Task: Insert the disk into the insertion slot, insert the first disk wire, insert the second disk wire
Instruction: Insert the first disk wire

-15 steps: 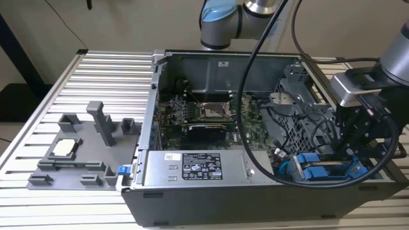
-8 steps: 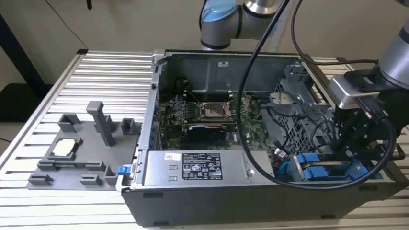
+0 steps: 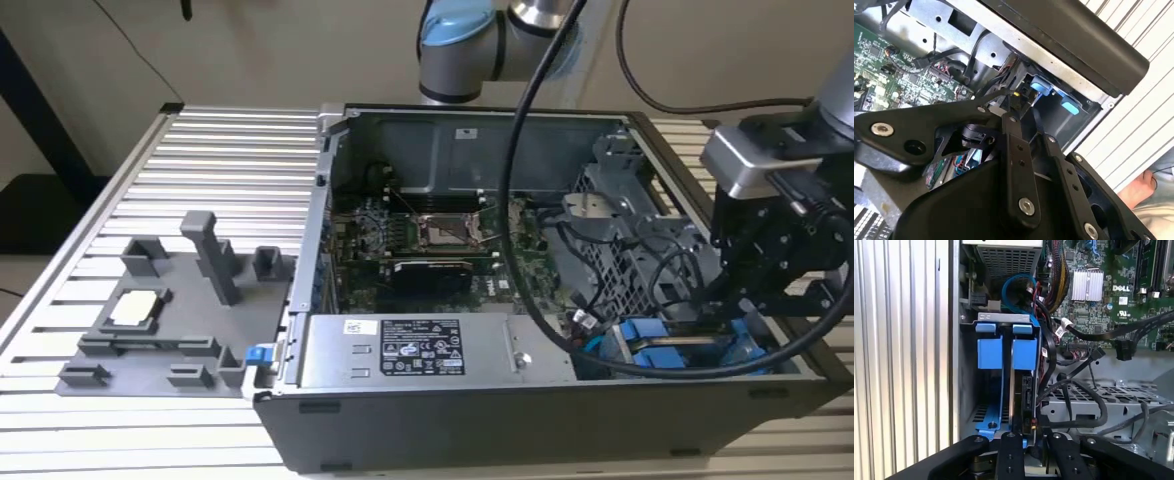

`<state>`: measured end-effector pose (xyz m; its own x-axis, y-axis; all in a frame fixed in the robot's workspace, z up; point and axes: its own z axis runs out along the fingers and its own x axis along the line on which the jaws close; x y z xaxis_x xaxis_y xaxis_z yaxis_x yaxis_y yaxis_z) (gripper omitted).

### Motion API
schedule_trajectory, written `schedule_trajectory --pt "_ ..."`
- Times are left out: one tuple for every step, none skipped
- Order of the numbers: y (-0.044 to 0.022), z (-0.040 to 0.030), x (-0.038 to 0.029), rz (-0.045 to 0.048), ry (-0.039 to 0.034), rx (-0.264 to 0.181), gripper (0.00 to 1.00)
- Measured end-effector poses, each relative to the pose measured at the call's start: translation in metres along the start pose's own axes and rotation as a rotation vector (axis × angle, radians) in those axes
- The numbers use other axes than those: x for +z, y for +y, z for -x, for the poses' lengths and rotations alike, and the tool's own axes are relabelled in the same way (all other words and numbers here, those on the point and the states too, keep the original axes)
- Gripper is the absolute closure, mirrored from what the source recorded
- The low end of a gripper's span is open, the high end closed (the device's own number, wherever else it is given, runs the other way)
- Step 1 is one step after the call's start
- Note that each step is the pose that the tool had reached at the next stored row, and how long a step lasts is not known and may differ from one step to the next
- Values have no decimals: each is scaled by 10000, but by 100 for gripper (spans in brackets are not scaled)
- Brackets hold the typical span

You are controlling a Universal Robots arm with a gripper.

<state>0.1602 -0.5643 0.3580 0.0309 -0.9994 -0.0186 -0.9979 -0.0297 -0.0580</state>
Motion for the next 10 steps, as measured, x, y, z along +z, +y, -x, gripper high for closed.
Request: schedule_trajectory --pt "-3 1 -46 -1 3 -1 74" --pt "-5 1 -80 -5 3 -1 74" --pt "-7 2 -111 -11 2 -3 74" --pt "-9 3 -140 -17 4 -3 74" --pt "-9 3 -165 -17 2 -3 74" --pt "-8 4 -184 -17 4 -2 74" --pt "-8 4 -197 -11 4 -10 74" --pt "-7 4 -206 -2 0 -35 74" --pt "-5 4 -214 7 -6 -67 74" --pt "-2 4 -219 15 -17 -100 74"
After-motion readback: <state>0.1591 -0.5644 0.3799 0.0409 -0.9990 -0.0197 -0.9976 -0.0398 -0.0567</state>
